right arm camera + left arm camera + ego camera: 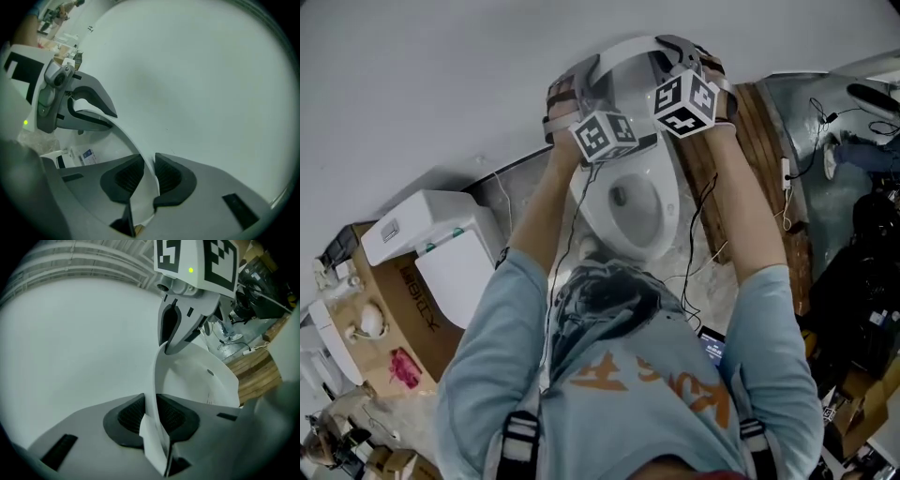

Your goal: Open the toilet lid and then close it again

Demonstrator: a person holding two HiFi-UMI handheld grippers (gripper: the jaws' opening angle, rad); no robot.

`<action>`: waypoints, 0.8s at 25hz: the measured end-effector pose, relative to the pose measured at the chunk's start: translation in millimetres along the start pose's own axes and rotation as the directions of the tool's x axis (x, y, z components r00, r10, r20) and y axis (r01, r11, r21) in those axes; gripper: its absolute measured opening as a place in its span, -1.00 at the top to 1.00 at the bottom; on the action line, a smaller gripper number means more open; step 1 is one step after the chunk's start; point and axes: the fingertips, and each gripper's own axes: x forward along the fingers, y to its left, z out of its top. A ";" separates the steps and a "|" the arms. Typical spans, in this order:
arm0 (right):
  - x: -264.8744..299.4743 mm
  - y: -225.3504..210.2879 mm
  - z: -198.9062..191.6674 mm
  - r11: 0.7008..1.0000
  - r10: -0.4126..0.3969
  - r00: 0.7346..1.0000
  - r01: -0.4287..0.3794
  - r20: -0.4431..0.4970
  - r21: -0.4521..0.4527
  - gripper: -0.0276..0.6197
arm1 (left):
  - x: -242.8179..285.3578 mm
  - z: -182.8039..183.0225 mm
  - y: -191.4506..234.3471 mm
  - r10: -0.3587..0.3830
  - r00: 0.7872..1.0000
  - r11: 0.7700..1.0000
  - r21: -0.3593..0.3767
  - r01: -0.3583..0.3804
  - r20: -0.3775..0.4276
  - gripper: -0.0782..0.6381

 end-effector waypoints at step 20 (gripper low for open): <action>52.7 -14.0 13.7 0.995 0.096 0.995 -0.096 -0.015 0.001 0.71 | 43.0 -20.2 20.9 -0.026 0.995 0.995 -0.098 0.016 -0.096 0.54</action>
